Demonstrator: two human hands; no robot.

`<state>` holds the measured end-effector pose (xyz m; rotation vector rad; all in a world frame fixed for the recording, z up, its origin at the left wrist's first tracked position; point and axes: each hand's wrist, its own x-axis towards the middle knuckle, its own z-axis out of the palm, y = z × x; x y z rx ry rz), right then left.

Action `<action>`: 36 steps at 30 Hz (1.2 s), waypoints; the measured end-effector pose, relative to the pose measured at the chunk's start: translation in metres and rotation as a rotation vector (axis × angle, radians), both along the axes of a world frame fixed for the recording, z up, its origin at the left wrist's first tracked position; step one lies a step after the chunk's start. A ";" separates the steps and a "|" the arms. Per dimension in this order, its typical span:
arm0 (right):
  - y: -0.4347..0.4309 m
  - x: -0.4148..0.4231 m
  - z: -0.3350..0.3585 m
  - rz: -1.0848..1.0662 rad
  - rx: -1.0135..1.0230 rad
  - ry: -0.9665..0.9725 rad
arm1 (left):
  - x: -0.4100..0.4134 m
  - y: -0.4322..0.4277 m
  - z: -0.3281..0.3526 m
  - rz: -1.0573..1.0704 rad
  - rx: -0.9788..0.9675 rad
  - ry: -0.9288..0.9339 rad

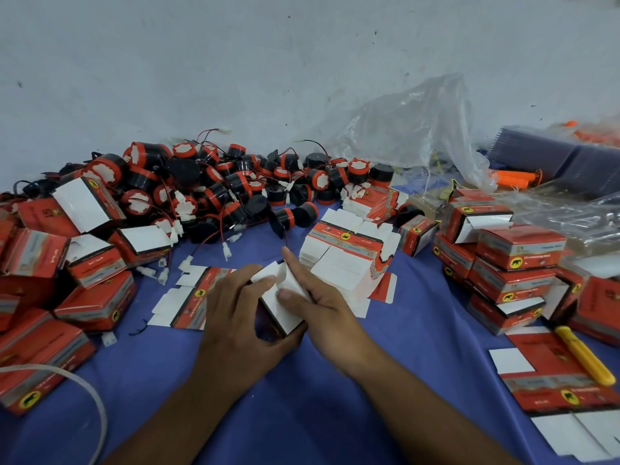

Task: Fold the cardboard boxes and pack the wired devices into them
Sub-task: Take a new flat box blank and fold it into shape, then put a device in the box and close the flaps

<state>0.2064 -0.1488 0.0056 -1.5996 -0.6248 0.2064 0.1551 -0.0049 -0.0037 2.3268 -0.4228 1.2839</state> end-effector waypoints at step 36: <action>-0.001 0.001 0.006 -0.345 -0.996 -0.759 | 0.020 0.049 -0.019 0.124 0.309 0.079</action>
